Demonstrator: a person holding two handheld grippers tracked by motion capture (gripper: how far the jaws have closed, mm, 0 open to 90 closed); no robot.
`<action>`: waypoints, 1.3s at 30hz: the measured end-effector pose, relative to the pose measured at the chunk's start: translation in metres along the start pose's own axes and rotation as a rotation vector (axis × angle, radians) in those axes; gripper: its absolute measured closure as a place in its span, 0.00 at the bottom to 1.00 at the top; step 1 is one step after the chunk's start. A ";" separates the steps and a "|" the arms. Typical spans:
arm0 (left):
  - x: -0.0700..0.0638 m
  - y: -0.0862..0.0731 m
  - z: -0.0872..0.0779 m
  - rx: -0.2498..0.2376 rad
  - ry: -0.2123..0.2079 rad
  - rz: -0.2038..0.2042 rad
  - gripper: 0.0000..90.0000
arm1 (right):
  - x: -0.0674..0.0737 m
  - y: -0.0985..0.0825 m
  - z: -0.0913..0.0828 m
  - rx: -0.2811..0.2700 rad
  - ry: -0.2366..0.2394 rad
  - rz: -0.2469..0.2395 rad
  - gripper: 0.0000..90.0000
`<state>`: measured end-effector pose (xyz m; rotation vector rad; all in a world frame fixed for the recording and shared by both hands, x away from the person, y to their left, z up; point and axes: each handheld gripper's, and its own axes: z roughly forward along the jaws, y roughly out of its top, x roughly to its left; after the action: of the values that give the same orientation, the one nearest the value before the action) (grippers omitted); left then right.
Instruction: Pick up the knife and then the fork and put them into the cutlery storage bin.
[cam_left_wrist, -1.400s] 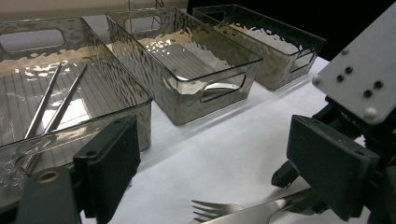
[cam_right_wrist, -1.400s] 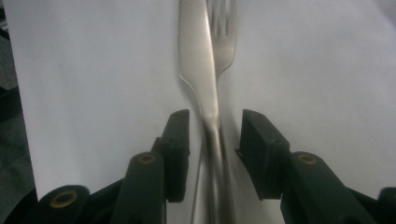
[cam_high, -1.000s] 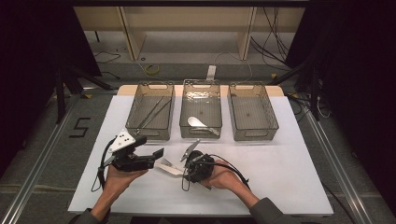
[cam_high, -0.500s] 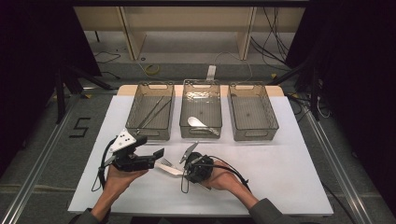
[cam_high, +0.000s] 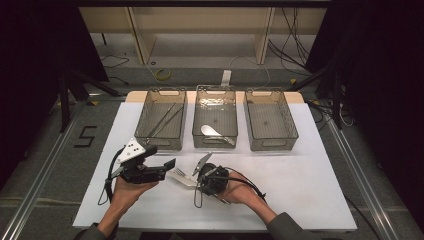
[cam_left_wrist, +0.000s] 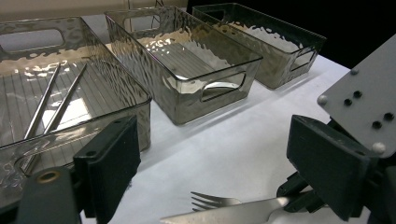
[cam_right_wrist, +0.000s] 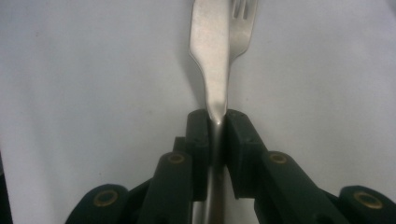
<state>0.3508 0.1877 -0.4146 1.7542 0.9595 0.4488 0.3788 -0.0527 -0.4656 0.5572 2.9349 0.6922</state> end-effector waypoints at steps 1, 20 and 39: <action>0.000 0.000 0.000 -0.001 0.000 0.000 0.19 | -0.001 0.000 -0.001 -0.003 0.002 -0.003 0.90; 0.001 0.000 -0.001 -0.010 0.005 -0.012 0.19 | -0.020 -0.006 -0.029 -0.068 -0.013 0.043 0.90; 0.001 0.000 0.000 0.002 0.000 -0.009 0.19 | -0.071 -0.032 -0.095 -0.243 -0.109 0.213 0.90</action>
<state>0.3515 0.1883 -0.4147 1.7505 0.9677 0.4424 0.4194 -0.1445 -0.3952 0.8586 2.6625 0.9892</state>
